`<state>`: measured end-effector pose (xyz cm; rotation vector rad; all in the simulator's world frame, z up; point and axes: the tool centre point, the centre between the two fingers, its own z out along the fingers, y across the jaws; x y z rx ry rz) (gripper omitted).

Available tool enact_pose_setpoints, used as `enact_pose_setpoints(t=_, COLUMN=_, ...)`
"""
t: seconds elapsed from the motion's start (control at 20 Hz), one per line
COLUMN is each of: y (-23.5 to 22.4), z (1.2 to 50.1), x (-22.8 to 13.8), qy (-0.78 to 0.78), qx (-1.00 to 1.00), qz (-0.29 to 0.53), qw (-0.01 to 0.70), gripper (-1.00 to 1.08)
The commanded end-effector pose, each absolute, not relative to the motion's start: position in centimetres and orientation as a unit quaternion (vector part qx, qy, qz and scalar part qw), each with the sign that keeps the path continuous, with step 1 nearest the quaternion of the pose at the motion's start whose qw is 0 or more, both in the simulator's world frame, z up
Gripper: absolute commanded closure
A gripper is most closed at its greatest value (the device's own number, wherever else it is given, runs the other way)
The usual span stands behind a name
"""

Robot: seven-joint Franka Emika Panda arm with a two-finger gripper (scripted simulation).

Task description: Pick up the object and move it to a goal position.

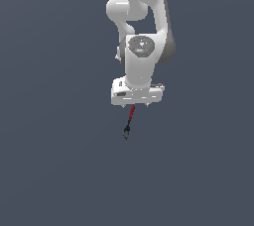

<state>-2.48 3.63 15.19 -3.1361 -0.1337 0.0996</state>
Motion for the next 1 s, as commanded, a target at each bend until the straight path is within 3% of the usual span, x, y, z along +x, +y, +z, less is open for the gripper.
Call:
enact_pose_setpoints(t=0.0, y=3.6, z=15.2, x=-2.5, qy=-0.043, qx=-0.999, qz=0.032, qw=0.001, gripper=-0.92)
enact_pose_setpoints(t=0.95, y=1.8, z=14.1, x=-2.3, qy=0.0, qx=-1.0, qz=0.03, qw=0.008, gripper=-0.92)
